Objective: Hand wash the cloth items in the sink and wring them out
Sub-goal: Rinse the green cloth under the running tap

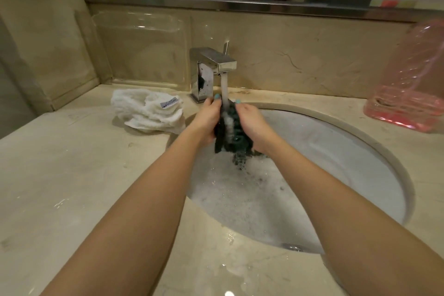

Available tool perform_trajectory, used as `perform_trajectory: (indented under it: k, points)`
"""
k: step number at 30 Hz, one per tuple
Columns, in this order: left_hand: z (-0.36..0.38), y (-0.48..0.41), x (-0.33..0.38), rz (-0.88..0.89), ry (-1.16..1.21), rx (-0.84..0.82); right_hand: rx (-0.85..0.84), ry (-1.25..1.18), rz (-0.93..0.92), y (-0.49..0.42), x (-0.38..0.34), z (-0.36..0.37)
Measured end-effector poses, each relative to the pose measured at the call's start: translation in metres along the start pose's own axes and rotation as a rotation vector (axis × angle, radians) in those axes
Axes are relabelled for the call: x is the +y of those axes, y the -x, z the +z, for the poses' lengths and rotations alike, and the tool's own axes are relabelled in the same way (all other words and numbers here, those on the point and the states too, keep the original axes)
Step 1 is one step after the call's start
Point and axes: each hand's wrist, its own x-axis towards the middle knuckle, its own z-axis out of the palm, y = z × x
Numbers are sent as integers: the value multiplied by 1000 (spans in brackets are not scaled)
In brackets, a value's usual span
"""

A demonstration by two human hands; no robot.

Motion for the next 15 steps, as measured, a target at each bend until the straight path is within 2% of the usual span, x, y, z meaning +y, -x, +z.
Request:
perform_trajectory:
  k: [2,4,7,11,15]
  points:
    - [11,-2,-5,70,-122,106,21,128,-101,3,-1,17]
    - [22,3,-8,115,-154,103,179,221,-234,-1,-1,21]
    - [44,22,-7,136,-161,90,441,182,-200,-11,-1,5]
    - [44,23,-1,177,-173,143,392,30,-130,-7,-2,3]
    - [21,13,2,192,-139,199,273,105,-249,-2,-6,26]
